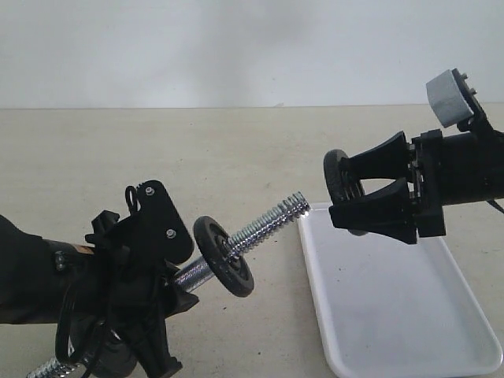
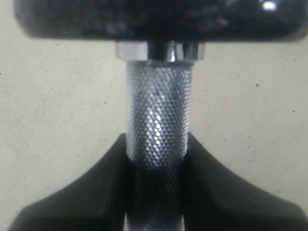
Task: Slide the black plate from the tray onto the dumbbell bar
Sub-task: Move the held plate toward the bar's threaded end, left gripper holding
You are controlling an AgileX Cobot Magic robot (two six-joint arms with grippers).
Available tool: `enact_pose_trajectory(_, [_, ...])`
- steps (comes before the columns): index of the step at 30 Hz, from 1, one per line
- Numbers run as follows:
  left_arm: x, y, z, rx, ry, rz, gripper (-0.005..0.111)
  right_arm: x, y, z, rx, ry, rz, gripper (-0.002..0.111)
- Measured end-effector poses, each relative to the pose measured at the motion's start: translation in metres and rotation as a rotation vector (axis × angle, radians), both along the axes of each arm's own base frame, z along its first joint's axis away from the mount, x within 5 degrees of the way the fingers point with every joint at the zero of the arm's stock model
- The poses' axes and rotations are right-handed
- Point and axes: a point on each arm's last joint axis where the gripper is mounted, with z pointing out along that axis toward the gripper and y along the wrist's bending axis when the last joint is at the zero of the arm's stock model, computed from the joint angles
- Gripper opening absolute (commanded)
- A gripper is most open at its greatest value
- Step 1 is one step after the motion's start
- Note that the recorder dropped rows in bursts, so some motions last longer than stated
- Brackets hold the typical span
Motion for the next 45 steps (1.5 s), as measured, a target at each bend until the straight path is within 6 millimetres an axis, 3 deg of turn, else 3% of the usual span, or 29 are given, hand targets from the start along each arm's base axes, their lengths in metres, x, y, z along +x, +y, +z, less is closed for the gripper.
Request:
enact_pose_trajectory(21, [0.0,0.0,0.0,0.001,-0.001,-0.002,0.004,-0.003,-0.001,-0.006,-0.039,0.011,0.042,0.0])
enact_pose_trajectory(31, [0.0,0.0,0.0,0.003,-0.003,-0.005,0.004,0.002,-0.021,-0.008,-0.046,0.019,-0.028,0.0])
enact_pose_trajectory(45, [-0.002,-0.001,-0.001,0.009,0.006,-0.027,0.004,0.004,-0.02,-0.007,-0.026,0.018,-0.049,0.0])
